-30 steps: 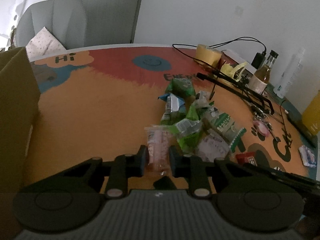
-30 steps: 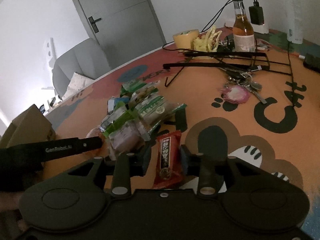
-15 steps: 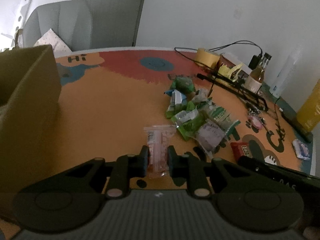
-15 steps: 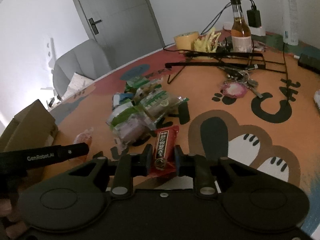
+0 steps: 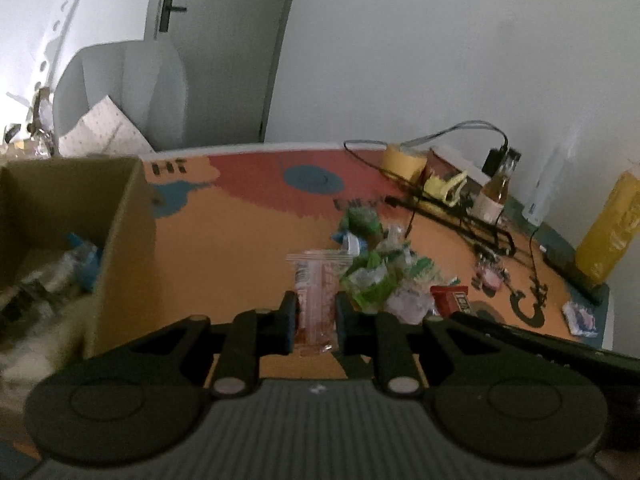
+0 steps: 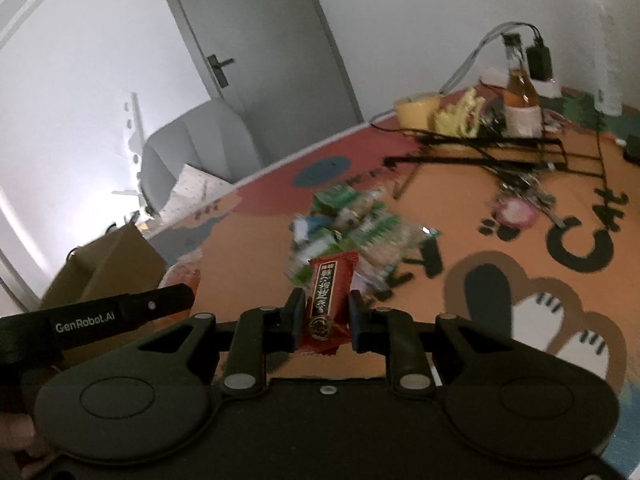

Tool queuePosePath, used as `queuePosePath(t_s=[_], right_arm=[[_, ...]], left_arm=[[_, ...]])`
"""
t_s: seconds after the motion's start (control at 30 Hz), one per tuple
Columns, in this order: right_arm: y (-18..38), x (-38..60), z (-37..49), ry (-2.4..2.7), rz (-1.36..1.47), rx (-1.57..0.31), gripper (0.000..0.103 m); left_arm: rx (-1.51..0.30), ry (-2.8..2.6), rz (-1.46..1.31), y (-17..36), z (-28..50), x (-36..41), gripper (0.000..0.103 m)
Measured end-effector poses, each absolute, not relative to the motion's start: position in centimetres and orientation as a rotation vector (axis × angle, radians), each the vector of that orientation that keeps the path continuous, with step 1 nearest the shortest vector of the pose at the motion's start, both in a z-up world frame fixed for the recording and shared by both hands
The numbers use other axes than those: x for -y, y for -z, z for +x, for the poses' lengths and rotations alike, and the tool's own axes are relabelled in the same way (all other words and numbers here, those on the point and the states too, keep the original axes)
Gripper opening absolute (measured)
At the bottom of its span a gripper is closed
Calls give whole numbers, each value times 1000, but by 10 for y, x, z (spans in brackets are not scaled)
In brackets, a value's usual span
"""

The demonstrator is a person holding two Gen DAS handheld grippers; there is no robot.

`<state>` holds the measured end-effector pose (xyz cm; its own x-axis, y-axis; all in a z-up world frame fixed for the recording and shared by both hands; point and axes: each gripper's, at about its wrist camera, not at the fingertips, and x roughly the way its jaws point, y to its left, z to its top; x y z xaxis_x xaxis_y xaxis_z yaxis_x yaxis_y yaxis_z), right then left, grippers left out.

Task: Organize snacks
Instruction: 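Carry the pastry pack and red bar up and over to the box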

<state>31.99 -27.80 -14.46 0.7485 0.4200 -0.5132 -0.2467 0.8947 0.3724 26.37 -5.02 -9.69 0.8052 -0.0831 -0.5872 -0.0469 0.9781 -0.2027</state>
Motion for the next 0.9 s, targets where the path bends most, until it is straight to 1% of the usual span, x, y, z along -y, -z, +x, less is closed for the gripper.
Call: queuePosePath(t_s=[0.5,0.9], right_arm=[[114,235,315,-460,270,-567,21],[99,197,309,-520,242,-546,21]], left_arm=[[-555,-41,-227,61,238,10,18],[-515,-97,-247,48,217,-25,18]])
